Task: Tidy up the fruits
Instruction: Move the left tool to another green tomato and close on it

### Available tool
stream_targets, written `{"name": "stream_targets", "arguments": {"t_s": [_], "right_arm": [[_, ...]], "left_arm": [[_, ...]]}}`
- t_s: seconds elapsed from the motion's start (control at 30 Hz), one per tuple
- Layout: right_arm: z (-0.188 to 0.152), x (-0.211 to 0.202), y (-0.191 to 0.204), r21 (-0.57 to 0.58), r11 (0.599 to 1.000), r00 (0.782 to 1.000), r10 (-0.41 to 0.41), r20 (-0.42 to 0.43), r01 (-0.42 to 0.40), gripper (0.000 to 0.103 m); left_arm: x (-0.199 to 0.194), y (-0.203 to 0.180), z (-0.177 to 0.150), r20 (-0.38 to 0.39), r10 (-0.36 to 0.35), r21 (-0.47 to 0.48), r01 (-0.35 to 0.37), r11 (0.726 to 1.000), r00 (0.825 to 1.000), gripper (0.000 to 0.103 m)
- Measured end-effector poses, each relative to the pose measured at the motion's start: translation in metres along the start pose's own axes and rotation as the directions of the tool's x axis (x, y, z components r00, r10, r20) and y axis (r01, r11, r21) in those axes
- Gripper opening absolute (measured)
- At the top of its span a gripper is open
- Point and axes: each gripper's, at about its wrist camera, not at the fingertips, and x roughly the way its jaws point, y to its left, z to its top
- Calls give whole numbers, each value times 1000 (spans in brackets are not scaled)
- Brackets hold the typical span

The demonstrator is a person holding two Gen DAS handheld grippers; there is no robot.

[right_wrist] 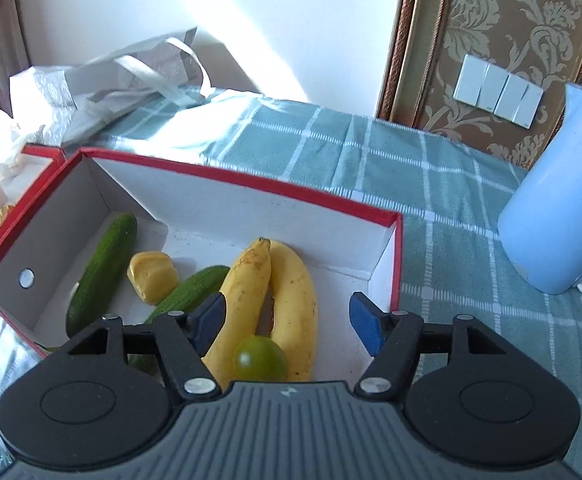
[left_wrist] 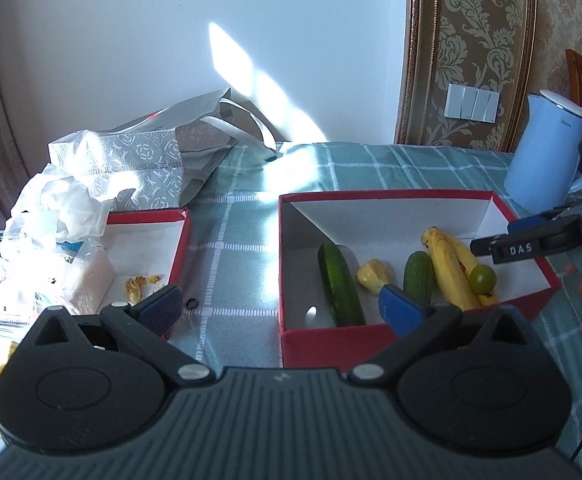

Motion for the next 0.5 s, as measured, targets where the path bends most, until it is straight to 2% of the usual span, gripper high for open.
{"name": "stream_targets", "arguments": {"t_s": [0.1,0.2,0.27,0.4,0.5], "right_arm": [[-6,-42,-1,13,999,996,28,86,-29,68],[-20,-76,-1,3,999,992,33,118,-34,72],[-31,-91,0,-3,1000,993,19,120,-19,72],[-55,-107,-5,36,999,996,-4,84,1,72],[-71,-111,-10,63,998,999,-2,53,-1,72]], "left_arm": [[-1,-8,-10,-36,-51,-3,51,999,998,103],[7,-22,-25,-73,-83,-1,83,997,994,103],[18,-34,-36,-119,-101,-1,101,995,988,102],[40,-58,-48,-188,-154,-13,154,988,970,93],[51,-70,-52,-197,-148,-9,149,989,969,90]]}}
